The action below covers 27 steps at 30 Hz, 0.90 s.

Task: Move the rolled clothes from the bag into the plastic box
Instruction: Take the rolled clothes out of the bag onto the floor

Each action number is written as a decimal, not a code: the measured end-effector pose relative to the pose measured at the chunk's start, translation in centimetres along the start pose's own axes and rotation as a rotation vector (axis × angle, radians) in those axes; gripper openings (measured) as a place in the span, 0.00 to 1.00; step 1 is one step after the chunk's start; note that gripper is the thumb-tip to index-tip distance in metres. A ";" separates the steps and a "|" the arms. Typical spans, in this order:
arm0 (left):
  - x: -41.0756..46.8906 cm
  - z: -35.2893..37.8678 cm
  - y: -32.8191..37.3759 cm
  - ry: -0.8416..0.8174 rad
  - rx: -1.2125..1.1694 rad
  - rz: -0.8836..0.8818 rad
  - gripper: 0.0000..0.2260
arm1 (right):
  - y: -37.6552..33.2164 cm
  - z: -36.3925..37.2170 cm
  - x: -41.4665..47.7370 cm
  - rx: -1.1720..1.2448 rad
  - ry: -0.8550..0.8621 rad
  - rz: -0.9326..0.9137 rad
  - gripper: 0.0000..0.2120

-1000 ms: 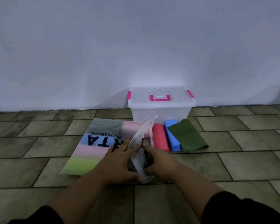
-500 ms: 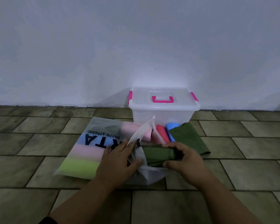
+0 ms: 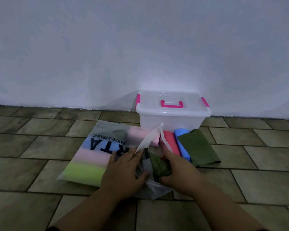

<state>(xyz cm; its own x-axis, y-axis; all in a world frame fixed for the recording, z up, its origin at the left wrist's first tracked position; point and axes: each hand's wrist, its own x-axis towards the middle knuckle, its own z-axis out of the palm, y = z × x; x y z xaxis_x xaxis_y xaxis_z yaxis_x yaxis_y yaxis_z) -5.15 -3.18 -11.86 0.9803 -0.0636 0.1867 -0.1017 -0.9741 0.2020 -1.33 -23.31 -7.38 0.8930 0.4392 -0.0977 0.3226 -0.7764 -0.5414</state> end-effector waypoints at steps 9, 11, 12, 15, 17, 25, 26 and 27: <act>0.1 0.0 0.0 -0.031 0.014 0.011 0.35 | -0.2 -6.4 0.3 0.249 0.251 -0.077 0.21; 0.1 0.2 0.0 -0.033 0.021 0.006 0.35 | 1.7 -7.7 0.5 0.420 0.424 0.014 0.21; 0.1 0.3 0.0 -0.033 0.029 0.004 0.35 | 2.6 -7.8 0.8 0.426 0.538 0.069 0.20; 0.2 0.5 -0.1 -0.026 0.045 -0.001 0.35 | 3.9 -5.5 1.8 0.245 0.771 0.163 0.22; 0.2 0.5 0.0 -0.029 0.038 -0.005 0.36 | 4.1 -2.6 2.2 0.086 0.702 0.168 0.24; -0.4 0.0 -0.5 -0.065 0.052 0.013 0.36 | 3.2 0.1 2.8 -0.280 0.463 0.250 0.30; -0.6 0.0 -0.5 -0.067 0.054 0.009 0.36 | 2.8 -0.1 2.3 -0.264 0.495 0.245 0.30; -0.7 0.1 -0.6 -0.069 0.054 0.007 0.36 | 2.3 -0.2 1.6 -0.227 0.561 0.205 0.29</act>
<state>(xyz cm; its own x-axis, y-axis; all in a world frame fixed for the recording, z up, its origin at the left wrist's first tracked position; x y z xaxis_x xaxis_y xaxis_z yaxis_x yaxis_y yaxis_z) -5.72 -2.57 -12.17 0.9892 -0.0835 0.1205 -0.1012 -0.9837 0.1488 0.91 -24.47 -8.66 0.9521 0.0161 0.3055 0.1316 -0.9231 -0.3613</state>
